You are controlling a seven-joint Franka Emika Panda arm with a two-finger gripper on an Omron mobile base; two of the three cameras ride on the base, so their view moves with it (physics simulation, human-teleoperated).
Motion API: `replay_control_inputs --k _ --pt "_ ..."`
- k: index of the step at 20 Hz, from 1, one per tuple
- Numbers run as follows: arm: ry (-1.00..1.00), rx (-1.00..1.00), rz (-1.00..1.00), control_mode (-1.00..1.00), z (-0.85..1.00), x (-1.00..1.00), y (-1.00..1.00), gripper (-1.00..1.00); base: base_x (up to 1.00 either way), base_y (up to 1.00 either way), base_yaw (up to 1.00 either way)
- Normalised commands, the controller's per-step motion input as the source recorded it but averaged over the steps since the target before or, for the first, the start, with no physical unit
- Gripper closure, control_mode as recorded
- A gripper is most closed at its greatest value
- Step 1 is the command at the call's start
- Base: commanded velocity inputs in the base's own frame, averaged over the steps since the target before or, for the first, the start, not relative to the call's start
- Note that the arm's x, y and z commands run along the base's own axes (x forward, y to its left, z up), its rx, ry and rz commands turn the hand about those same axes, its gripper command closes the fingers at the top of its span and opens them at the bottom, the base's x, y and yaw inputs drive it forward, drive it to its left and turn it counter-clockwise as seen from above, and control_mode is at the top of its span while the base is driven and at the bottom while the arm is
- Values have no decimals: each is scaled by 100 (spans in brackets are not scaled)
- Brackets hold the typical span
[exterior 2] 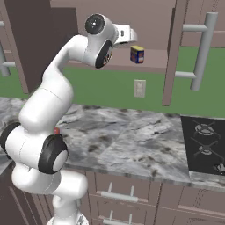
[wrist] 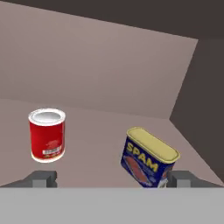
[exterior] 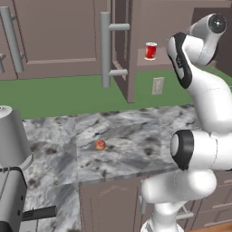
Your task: Restock the canned food cabinet by taking the new fresh canned food from the counter and placing it in the cabinet. Then, take the old canned food from the cabinet and place it on the counter.
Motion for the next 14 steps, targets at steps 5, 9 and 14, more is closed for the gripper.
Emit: replay_control_inputs --k 5,9,14 --pt "25 6 -17 -100 0 -35 -80 -100 0 0 0" --pt "11 19 -10 -100 -12 9 -41 -100 0 0 0" --pt "7 19 -1 -100 -19 16 -12 -100 0 0 0"
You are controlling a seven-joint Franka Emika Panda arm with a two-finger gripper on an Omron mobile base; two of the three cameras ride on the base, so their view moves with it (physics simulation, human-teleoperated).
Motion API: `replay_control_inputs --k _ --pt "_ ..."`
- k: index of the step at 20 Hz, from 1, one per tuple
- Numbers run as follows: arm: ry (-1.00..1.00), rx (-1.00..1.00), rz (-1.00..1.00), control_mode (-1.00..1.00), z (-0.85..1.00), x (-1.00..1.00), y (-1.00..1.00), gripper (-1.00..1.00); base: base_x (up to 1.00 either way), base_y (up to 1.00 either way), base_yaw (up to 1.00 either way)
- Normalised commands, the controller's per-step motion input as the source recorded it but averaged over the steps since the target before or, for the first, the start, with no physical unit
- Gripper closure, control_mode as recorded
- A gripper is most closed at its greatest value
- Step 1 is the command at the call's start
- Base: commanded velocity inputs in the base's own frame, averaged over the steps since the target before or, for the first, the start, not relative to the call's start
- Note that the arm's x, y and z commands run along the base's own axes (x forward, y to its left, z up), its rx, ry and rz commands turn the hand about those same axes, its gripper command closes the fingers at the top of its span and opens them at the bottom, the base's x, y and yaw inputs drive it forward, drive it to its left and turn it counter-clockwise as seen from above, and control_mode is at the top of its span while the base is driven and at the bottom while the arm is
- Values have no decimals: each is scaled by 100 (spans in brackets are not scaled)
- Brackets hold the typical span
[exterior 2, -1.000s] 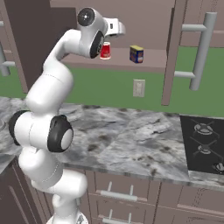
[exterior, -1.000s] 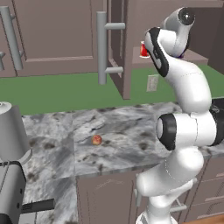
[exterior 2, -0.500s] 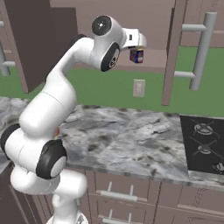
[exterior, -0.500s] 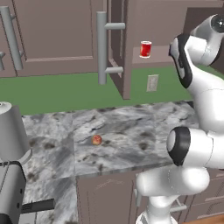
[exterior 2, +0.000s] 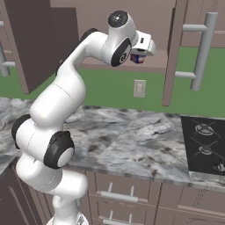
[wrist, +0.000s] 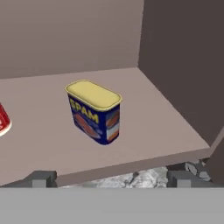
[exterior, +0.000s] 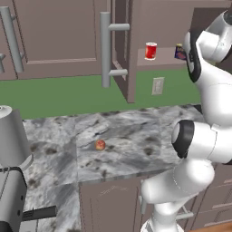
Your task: Restock the canned food cabinet by taking the new fresh canned food from the counter and placing it in the cabinet. Then, take the old canned food from the cabinet and place it on the counter.
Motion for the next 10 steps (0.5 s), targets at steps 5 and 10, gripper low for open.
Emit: replay_control_inputs --k 5,10 --pt "1 11 0 -100 -21 4 0 -100 0 0 0" --pt "0 1 0 -100 -11 45 0 -100 0 0 0"
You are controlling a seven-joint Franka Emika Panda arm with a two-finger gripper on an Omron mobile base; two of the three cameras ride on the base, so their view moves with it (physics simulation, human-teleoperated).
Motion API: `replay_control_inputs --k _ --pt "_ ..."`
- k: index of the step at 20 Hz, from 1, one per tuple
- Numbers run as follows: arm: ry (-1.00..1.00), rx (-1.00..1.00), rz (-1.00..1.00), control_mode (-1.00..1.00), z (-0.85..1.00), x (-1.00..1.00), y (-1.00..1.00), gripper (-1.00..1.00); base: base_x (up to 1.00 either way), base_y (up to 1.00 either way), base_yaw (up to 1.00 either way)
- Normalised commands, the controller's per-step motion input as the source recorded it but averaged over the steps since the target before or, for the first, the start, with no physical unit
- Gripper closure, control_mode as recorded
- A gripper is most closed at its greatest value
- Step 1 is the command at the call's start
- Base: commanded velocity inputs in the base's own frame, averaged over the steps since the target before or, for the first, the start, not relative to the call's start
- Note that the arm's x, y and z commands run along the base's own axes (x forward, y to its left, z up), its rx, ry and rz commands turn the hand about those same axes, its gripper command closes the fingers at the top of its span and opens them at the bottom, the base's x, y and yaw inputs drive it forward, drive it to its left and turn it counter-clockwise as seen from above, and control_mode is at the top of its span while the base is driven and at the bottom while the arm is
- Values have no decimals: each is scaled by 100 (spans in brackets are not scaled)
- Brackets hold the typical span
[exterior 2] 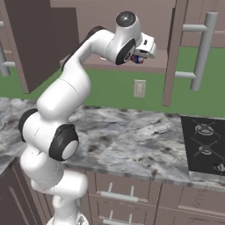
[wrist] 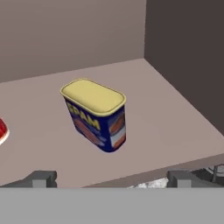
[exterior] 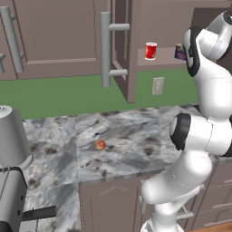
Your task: Restock the canned food cabinet by taking the new fresh canned food from the counter and placing it in the cabinet. Then, take the old canned food from the cabinet and place it on the counter.
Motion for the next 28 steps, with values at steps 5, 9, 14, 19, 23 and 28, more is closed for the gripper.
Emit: replay_control_inputs --k 5,9,14,19,23,28 --pt "0 0 2 -100 -12 47 0 -100 0 0 0" --pt "0 0 3 -100 -5 29 -12 -100 0 0 0" --pt "0 0 6 -100 0 9 -10 -100 0 0 0" --pt "0 -1 6 -100 0 14 -1 -100 0 0 0" --pt "0 -3 4 -100 -1 14 0 -100 0 0 0" --pt "0 -3 3 -100 0 5 -1 -100 0 0 0"
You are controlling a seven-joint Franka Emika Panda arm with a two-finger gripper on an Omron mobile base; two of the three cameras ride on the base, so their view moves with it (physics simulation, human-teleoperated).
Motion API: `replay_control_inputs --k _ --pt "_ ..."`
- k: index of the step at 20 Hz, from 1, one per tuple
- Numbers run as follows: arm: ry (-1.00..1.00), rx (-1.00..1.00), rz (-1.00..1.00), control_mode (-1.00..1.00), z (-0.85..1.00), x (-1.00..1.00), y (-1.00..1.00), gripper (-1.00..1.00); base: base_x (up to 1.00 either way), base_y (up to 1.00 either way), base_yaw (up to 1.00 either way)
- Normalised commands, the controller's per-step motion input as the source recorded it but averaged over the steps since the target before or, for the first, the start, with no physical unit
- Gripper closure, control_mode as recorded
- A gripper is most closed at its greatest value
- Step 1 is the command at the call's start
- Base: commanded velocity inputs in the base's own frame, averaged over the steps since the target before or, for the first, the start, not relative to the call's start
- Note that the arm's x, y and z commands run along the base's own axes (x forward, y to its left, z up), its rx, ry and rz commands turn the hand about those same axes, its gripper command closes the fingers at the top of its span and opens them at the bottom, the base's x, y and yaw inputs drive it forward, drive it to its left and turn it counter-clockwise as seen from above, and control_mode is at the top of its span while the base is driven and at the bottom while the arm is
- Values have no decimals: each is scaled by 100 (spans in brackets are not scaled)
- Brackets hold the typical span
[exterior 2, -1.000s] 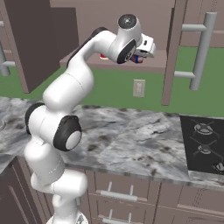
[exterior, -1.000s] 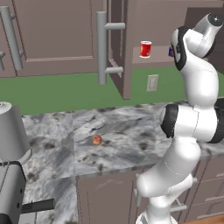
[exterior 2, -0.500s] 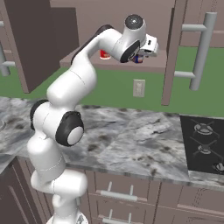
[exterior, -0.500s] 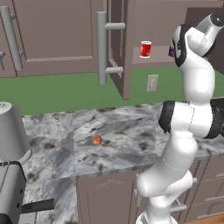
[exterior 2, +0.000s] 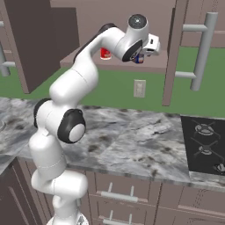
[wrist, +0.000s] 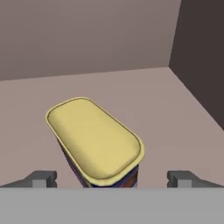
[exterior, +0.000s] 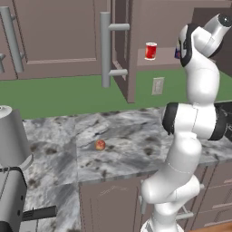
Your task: Restock the canned food cabinet by taking the new fresh canned food from the counter and placing it in the cabinet. Then, take the old canned food from the cabinet and place it on the counter.
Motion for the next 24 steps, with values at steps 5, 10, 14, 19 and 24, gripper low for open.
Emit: replay_control_inputs --k 5,10,14,19,24 --pt "0 -3 0 -100 -7 13 0 -100 0 0 0" --pt "0 0 0 -100 -21 22 0 -100 0 0 0" --pt "0 0 0 -100 -2 24 0 -100 0 0 0" --pt "0 0 0 -100 0 15 0 -100 0 0 0" --pt "0 0 0 -100 -4 0 0 100 0 0 0"
